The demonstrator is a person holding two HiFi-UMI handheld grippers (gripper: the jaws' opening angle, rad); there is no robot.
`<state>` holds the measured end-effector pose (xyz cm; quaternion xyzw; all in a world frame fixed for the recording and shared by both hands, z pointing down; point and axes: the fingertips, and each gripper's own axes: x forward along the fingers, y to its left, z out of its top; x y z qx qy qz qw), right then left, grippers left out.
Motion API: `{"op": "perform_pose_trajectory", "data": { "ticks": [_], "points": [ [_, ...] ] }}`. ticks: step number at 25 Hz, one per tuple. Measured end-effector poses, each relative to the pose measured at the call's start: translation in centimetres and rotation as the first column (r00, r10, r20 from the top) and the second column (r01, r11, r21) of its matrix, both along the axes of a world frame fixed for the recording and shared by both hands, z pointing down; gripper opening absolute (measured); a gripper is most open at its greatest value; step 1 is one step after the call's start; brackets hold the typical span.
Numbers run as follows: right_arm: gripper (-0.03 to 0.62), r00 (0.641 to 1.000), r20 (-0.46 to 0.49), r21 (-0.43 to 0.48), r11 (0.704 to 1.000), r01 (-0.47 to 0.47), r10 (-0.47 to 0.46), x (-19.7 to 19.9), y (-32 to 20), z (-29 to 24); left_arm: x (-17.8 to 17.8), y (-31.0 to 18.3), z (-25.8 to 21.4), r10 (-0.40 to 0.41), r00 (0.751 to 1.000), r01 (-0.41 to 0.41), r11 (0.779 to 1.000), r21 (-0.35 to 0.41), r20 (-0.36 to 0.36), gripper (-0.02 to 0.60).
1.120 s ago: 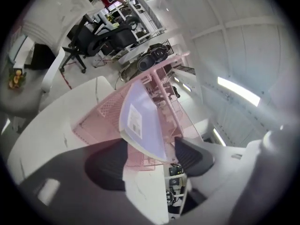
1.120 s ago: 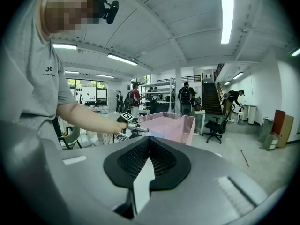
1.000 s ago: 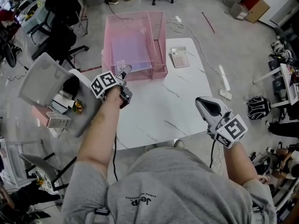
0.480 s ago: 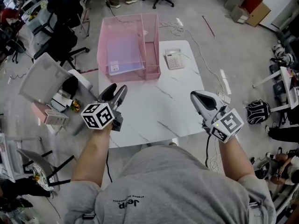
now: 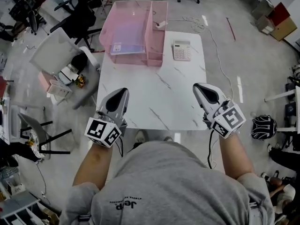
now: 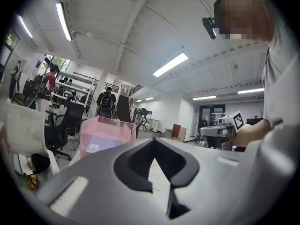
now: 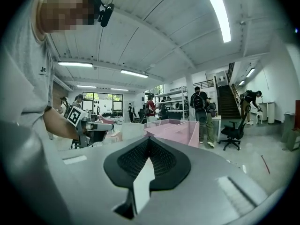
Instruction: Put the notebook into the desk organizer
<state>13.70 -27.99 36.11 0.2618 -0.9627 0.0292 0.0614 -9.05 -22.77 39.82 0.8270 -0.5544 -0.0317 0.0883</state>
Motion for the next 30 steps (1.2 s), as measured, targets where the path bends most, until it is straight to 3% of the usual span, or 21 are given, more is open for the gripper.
{"op": "perform_pose_trajectory", "data": {
  "ticks": [4,8,17,30],
  "points": [
    [0.002,1.0,0.0,-0.035,0.999,0.007,-0.007,0.7,0.2,1.8,0.7,1.0,0.0,-0.014,1.0,0.014,1.0,-0.019,0.007,0.058],
    [0.002,1.0,-0.01,-0.06,0.998,-0.029,0.028,0.2,0.2,3.5,-1.1,1.0,0.1,0.01,0.999,-0.009,1.0,-0.017,0.037,0.058],
    [0.002,0.986,0.021,-0.102,0.982,-0.16,0.163,-2.7,-0.8,4.6,-4.0,-0.6,1.4,0.149,0.986,-0.146,0.988,-0.039,0.07,0.058],
    [0.002,0.994,-0.004,-0.098,0.989,-0.107,0.107,-4.0,-0.7,4.3,-4.8,-0.5,1.2,0.102,0.994,-0.1,0.994,-0.038,0.04,0.058]
  ]
}}
